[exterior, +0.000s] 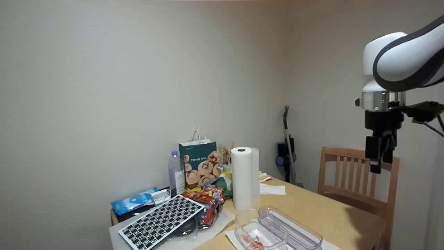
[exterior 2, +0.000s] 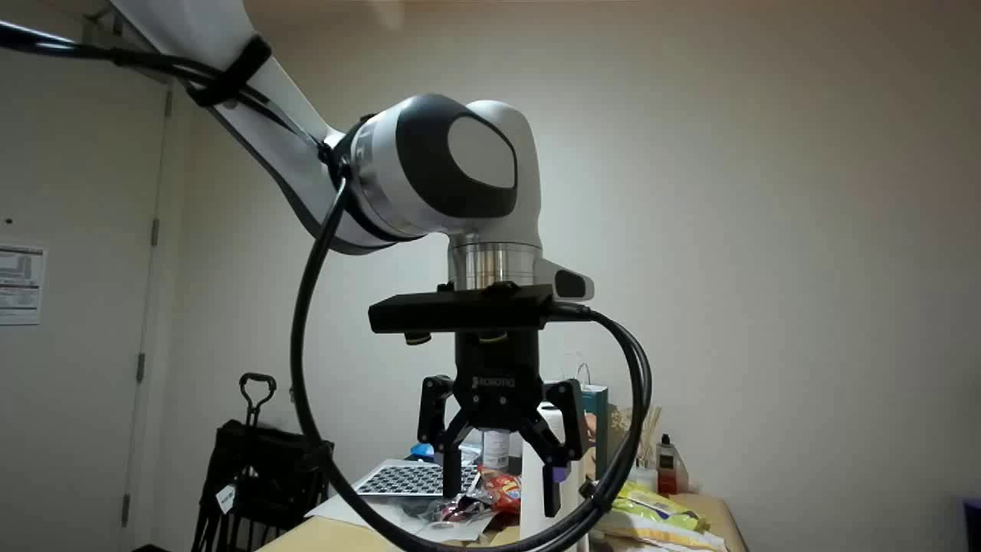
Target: Move the clear bowl on the left to the left and the bowl on the right to the right
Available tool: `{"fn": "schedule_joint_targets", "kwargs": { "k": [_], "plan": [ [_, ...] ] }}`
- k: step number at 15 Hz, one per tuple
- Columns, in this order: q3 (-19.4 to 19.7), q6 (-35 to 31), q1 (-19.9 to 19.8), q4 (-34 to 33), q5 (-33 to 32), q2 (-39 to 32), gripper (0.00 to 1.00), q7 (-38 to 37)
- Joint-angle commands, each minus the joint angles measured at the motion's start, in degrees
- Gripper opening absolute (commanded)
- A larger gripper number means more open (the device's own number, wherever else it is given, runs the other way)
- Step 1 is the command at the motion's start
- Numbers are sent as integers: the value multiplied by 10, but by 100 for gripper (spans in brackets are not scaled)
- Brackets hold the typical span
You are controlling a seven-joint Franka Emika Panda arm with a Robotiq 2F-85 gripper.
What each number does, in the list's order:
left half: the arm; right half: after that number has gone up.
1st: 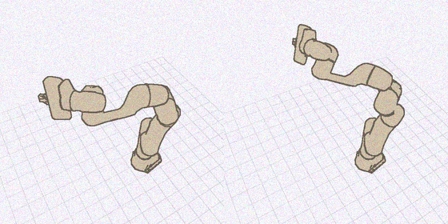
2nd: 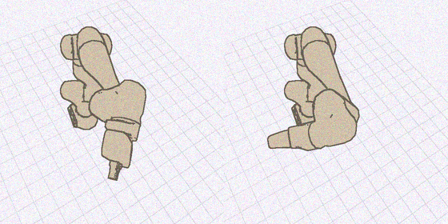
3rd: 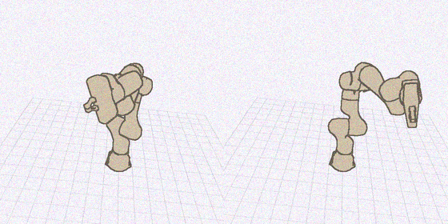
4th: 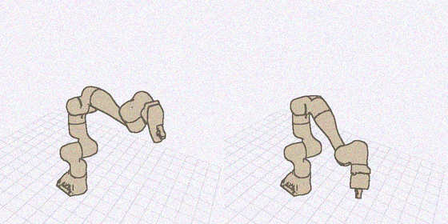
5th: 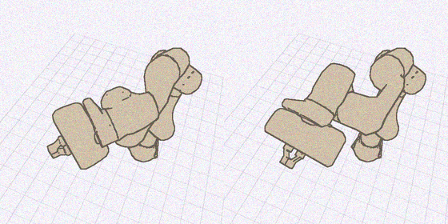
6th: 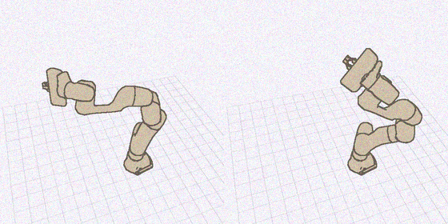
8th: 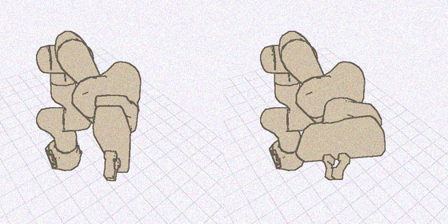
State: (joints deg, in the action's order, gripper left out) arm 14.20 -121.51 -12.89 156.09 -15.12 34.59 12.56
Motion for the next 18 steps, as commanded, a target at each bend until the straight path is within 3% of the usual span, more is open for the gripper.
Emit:
{"fn": "schedule_joint_targets", "kwargs": {
  "k": [1, 5, 9, 15, 17, 18],
  "plan": [
    [-4, 1, -3, -1, 3, 0, 100, 2],
    [-6, -2, 5, -4, 7, -9, 100, 5],
    [-29, -37, 75, -11, 38, -56, 100, 24],
    [-95, -133, 218, -49, 144, -148, 100, 50],
    [-97, -134, 238, -68, 167, -154, 100, 90],
    [-115, -128, 219, -49, 145, -142, 100, 35]
  ]
}}
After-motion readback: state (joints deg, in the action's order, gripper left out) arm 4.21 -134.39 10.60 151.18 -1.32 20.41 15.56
